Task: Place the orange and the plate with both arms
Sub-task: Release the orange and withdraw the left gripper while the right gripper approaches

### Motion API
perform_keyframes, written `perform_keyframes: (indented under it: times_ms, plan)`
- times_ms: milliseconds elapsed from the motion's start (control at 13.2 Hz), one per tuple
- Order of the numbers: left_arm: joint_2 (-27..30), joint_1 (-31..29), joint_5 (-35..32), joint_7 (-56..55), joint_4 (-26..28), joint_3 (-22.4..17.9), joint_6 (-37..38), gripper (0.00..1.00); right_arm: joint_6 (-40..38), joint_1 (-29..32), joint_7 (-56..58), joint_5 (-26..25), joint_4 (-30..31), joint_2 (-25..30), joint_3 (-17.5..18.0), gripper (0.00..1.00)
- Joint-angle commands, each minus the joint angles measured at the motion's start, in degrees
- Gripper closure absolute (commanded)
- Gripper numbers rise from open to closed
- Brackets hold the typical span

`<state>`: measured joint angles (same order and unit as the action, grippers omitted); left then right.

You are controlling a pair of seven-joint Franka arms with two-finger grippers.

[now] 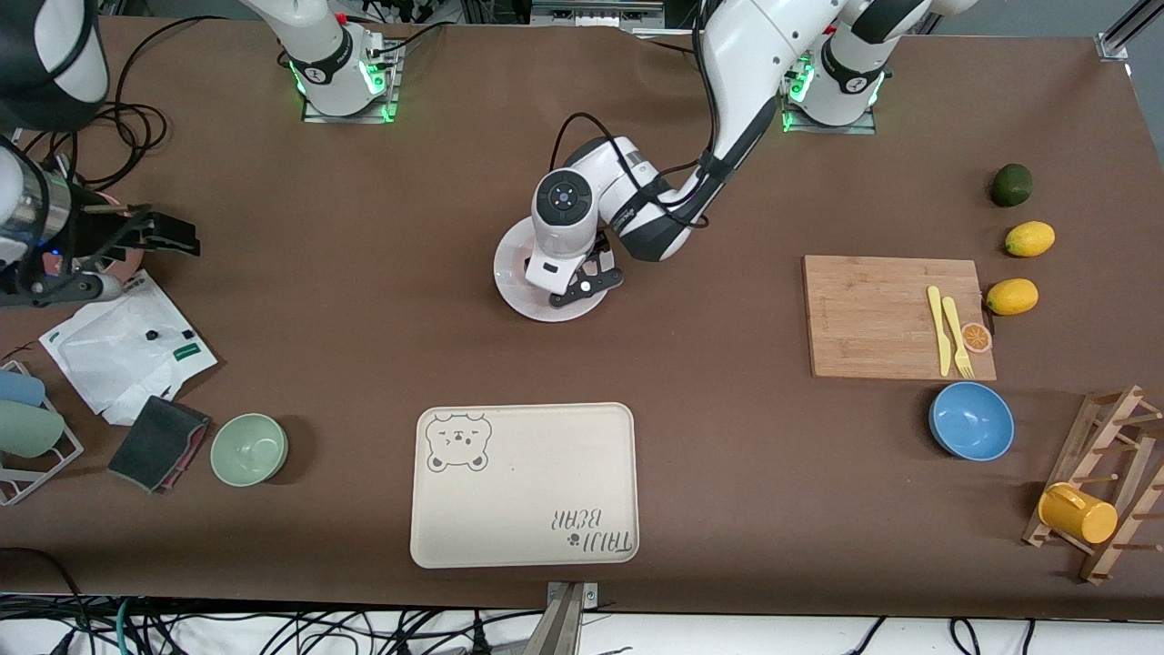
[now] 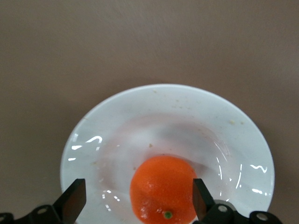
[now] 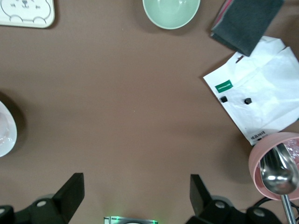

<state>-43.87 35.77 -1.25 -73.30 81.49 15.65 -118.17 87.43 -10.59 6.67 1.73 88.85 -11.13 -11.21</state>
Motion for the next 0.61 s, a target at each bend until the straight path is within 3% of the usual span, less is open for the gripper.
perform_keyframes:
  times_ms: [0, 152, 303, 530]
  plan:
    - [5.8, -3.23, -1.65, 2.96, 0.77, 0.0, 6.87, 0.0, -0.07, -0.22, 1.33, 9.38, -0.88, -5.29, -0.04, 0.0]
    - [8.7, -7.36, -1.65, 10.42, 0.69, 0.0, 11.01, 0.0, 2.19, -0.13, 1.24, 18.97, 3.05, -6.45, -0.04, 0.0]
    - [12.12, -12.8, -1.65, 17.37, 0.69, 0.0, 12.25, 0.0, 8.42, -0.22, 1.24, 22.43, 9.46, -6.1, 0.4, 0.0]
    - [17.4, -20.36, -3.13, 29.4, 0.77, 0.0, 14.98, 0.0, 20.02, -0.22, 1.94, 29.71, 20.01, -5.58, 4.87, 0.0]
